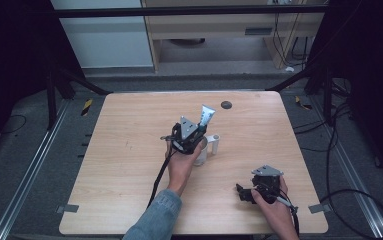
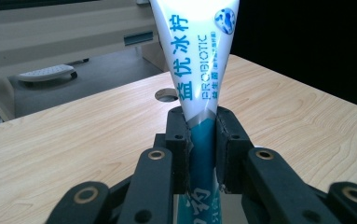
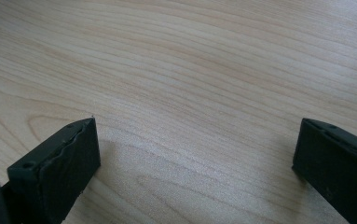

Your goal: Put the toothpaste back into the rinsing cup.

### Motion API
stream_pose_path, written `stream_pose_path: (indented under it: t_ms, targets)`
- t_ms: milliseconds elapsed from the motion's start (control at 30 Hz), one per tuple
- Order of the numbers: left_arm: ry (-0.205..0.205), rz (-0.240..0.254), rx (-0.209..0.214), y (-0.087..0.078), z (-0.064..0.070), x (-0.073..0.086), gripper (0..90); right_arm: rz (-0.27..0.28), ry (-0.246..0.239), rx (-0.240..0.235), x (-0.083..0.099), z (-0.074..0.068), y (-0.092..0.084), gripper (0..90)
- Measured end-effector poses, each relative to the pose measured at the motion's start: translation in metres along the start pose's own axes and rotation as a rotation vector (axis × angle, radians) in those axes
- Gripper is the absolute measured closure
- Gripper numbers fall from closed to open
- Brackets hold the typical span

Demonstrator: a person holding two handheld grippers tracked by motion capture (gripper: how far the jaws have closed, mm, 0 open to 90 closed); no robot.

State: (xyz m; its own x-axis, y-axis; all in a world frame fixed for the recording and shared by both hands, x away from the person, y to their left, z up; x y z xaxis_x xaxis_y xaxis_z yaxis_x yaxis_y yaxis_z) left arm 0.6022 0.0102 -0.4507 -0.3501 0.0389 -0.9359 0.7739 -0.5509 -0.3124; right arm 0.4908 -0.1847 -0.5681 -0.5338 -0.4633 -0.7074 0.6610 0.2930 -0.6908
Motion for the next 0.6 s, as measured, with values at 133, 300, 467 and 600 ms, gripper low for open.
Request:
stream_pose_path:
  t_ms: [133, 300, 467, 600]
  targets:
    - [0.0, -0.005, -0.002, -0.0007, 0.0, 0.0029, 77.2, 0.0, 0.0, 0.0, 0.0, 0.0, 0.0, 0.7]
    - [-0.003, -0.01, 0.0, -0.0027, -0.0005, 0.0054, 77.2, 0.0, 0.0, 0.0, 0.0, 0.0, 0.0, 0.7]
    - [0.001, -0.02, -0.002, -0.0054, 0.0009, 0.0075, 77.2, 0.0, 0.0, 0.0, 0.0, 0.0, 0.0, 0.7]
    - [0.002, -0.028, -0.002, -0.0061, 0.0002, 0.0098, 77.2, 0.0, 0.0, 0.0, 0.0, 0.0, 0.0, 0.7]
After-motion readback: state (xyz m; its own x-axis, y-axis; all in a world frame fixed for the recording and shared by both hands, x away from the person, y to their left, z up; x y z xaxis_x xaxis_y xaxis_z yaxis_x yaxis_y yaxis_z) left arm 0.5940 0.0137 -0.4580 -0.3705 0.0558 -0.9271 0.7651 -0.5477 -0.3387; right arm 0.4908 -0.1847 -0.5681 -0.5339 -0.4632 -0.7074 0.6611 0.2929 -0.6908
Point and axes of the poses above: each handheld gripper's, and its own axes: y roughly forward along the jaws, x roughly out of its underside, z roughly to its right, the point moved 8 cm from there along y, roughly forward along the jaws, and after that the axes turned 12 degrees about -y, right-handed, at the moved point
